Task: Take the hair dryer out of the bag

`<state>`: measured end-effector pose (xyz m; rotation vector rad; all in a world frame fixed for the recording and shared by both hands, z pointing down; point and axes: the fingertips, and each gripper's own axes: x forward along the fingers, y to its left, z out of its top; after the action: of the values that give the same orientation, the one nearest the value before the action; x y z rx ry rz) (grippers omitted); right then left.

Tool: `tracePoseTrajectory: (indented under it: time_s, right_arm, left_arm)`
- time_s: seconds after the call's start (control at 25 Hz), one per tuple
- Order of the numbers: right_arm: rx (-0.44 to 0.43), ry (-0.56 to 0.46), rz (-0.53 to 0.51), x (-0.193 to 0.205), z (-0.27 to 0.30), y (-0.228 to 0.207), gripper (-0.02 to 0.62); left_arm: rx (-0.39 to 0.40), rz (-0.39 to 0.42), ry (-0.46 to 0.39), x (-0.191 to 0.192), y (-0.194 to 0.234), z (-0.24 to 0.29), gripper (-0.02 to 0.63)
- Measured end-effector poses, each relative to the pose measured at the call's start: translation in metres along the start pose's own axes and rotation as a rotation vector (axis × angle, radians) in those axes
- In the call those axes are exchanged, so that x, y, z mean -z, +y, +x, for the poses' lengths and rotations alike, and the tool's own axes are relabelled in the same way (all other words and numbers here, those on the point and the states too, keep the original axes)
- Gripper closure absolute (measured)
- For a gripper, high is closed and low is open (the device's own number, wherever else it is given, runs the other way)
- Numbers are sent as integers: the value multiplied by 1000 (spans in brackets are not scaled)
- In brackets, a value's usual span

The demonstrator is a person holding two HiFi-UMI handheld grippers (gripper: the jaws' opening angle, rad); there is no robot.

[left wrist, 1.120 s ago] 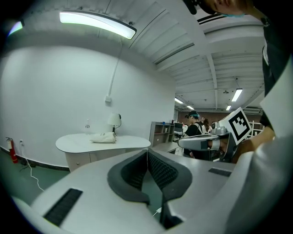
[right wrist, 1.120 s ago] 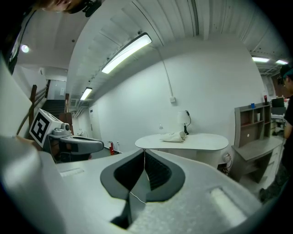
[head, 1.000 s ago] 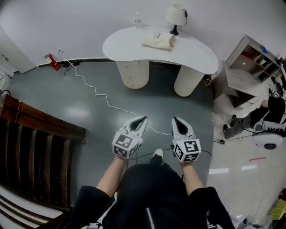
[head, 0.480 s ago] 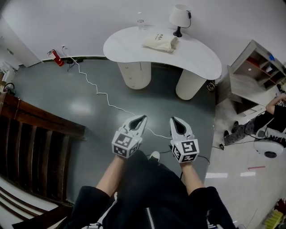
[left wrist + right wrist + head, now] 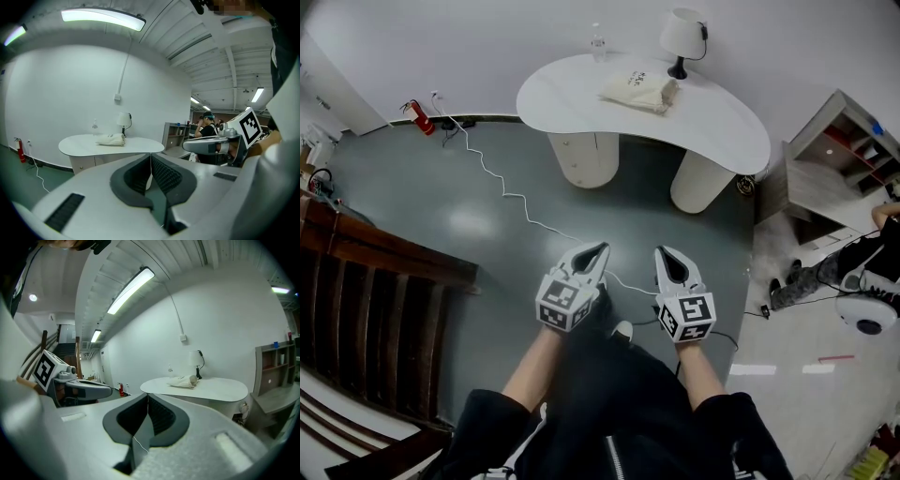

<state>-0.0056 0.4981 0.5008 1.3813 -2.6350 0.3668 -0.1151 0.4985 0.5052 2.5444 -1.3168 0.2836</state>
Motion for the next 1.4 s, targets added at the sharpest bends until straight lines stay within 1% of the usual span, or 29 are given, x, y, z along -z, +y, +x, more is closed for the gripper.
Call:
tracePoseTrajectory:
  time_s: [0.32,0.6,0.76,0.88,1.04,1.16,1.4]
  right_arm:
    - [35,5,10,-11,43,-32,591]
    - [58,18,12,-25,96,-46,591]
    - [74,25,13,-34,127,-52,591]
    - [90,29,13,-41,150,-53,591]
    - [111,28,9,-50,177,-54,591]
    - [128,28,10,-54,192,-56,591]
    - [155,38,24,-56,213,-61,591]
  left_arm:
    - [37,-4,13,-9,31,46,592]
    - [70,-7,20,-23,75,85,592]
    - [89,9,21,-34,101,103,592]
    - [97,26,21,-45,124,114,592]
    - [111,28,30,-51,150,124,592]
    - [133,27,18,-56,164,133,592]
    - [153,30,27,-60,189,142,592]
